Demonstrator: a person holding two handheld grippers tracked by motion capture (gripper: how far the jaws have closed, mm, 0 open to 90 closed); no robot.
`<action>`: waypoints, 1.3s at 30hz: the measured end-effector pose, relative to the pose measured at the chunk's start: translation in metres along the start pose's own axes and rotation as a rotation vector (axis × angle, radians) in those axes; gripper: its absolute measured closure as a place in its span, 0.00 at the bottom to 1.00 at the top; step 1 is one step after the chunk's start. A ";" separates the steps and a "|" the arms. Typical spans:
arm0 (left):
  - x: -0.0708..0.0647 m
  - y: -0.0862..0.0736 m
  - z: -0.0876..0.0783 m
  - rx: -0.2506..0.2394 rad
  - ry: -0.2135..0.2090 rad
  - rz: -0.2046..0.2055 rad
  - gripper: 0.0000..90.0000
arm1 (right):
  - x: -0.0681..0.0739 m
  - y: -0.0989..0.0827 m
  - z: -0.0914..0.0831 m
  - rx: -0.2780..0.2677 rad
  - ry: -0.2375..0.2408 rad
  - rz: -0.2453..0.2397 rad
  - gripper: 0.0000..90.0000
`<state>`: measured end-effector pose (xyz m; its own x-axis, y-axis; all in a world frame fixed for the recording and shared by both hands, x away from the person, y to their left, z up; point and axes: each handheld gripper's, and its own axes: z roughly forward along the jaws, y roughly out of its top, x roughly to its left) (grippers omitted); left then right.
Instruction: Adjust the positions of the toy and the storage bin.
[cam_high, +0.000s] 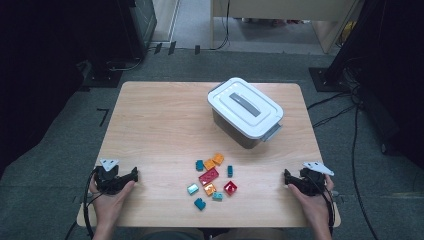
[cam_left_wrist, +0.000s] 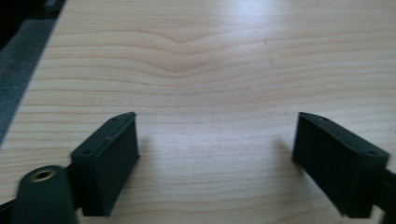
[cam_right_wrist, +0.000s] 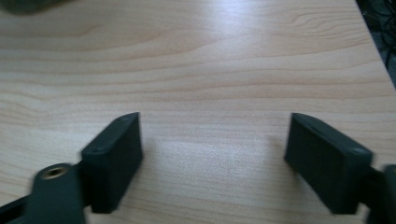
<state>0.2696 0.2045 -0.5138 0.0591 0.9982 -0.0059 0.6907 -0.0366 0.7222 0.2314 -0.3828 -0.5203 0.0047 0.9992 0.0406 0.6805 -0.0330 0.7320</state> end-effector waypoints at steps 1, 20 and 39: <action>0.000 0.001 -0.001 -0.006 -0.010 -0.010 0.17 | 0.001 0.001 -0.002 -0.009 0.007 0.013 0.27; -0.048 0.033 -0.010 -0.037 -0.087 0.040 0.22 | 0.085 0.079 -0.027 -0.213 0.125 0.204 0.54; -0.072 0.053 -0.013 -0.061 -0.101 0.119 0.25 | 0.076 0.095 -0.004 -0.163 0.148 0.238 0.90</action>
<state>0.2923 0.1311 -0.4657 0.2125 0.9771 0.0150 0.6295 -0.1486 0.7627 0.2933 -0.3104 -0.4445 0.0351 0.9489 0.3138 0.5471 -0.2810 0.7885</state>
